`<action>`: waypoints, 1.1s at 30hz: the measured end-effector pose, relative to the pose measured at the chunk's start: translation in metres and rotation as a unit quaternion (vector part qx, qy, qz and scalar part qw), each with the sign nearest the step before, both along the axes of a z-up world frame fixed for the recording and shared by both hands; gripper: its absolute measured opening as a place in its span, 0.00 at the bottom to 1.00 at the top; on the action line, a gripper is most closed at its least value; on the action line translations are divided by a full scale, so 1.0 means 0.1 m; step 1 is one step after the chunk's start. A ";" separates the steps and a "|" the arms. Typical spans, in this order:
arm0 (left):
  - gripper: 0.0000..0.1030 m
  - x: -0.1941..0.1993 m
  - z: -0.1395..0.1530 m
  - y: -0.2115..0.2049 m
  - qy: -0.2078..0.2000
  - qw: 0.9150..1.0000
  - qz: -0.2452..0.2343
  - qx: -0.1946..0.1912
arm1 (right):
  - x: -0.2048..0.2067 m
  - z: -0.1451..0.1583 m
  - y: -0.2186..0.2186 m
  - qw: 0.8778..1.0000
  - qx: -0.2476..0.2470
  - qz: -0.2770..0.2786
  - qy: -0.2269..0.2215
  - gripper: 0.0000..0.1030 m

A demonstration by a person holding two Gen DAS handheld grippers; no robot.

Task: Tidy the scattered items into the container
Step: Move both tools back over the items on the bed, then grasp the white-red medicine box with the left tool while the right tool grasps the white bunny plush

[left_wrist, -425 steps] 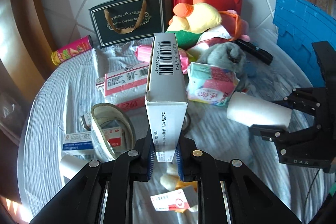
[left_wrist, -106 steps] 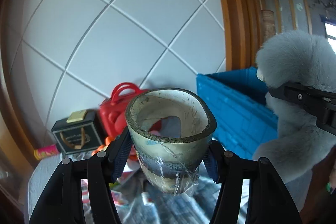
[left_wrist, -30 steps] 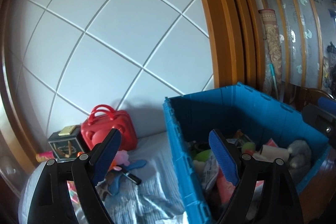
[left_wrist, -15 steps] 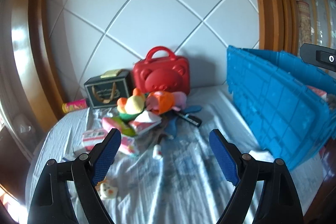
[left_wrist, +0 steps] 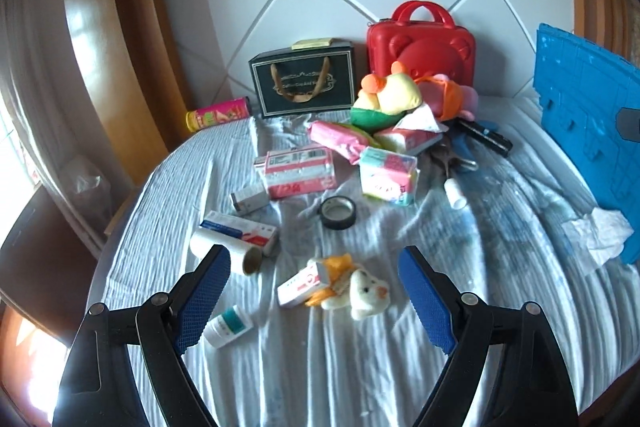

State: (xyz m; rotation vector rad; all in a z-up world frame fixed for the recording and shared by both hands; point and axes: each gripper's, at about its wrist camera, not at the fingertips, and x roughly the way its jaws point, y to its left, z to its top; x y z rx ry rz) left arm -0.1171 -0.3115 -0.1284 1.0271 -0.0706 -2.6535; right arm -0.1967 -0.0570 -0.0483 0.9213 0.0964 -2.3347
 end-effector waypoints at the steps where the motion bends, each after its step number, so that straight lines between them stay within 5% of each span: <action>1: 0.84 -0.01 -0.06 -0.04 -0.010 1.000 0.000 -0.002 | -0.02 -0.08 -0.07 1.000 0.005 0.010 -0.006 0.78; 7: 0.84 -0.15 -0.50 -0.15 -0.054 0.998 -0.024 -0.020 | -0.14 -0.61 -0.58 0.993 0.025 0.105 -0.047 0.78; 12: 0.84 -0.31 -0.77 -0.20 -0.097 0.989 -0.107 -0.025 | -0.10 -1.10 -1.07 0.981 0.068 0.169 -0.073 0.78; 17: 0.83 -0.53 -0.97 -0.42 -0.136 0.974 -0.180 -0.013 | -0.20 -1.36 -1.31 0.976 0.077 0.174 -0.103 0.78; 29: 0.76 -0.95 -1.39 -0.76 -0.200 0.923 -0.328 0.004 | -0.26 -1.81 -1.93 0.963 0.123 0.205 -0.124 0.78; 33: 0.62 -0.94 -1.46 -0.84 -0.216 0.909 -0.356 0.013 | -0.27 -1.91 -2.09 0.957 0.134 0.224 -0.128 0.78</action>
